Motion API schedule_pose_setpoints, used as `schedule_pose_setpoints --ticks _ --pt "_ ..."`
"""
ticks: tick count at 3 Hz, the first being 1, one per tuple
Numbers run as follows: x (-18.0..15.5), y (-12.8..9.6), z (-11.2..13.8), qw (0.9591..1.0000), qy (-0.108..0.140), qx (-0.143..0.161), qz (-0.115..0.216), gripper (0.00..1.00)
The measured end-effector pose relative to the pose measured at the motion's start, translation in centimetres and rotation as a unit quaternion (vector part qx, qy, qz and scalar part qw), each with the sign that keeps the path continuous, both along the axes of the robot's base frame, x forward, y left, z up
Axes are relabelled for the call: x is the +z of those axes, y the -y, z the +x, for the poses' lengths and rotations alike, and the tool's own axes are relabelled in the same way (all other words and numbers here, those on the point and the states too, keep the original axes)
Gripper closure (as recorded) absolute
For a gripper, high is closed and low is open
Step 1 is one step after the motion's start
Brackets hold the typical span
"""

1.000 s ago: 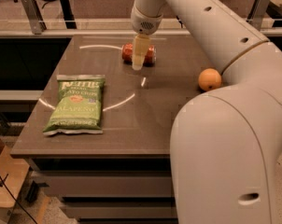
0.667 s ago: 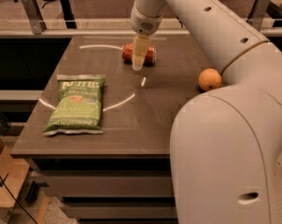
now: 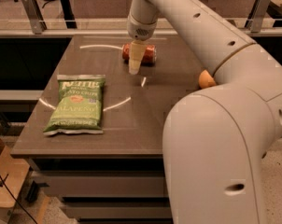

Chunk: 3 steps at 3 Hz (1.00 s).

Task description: Place coke can upright

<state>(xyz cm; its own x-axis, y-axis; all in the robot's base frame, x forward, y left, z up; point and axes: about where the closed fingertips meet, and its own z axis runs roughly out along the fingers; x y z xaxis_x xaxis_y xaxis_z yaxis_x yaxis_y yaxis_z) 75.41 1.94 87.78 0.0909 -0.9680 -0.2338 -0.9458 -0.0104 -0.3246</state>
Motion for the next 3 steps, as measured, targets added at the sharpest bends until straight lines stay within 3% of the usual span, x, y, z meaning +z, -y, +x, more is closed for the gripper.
schedule_pose_setpoints --ticks 2,3 --pt "-2.7 0.2 1.7 0.9998 -0.013 -0.015 -0.001 0.0" --pt "-3.8 0.5 2.1 0.9995 -0.023 -0.021 0.001 0.18"
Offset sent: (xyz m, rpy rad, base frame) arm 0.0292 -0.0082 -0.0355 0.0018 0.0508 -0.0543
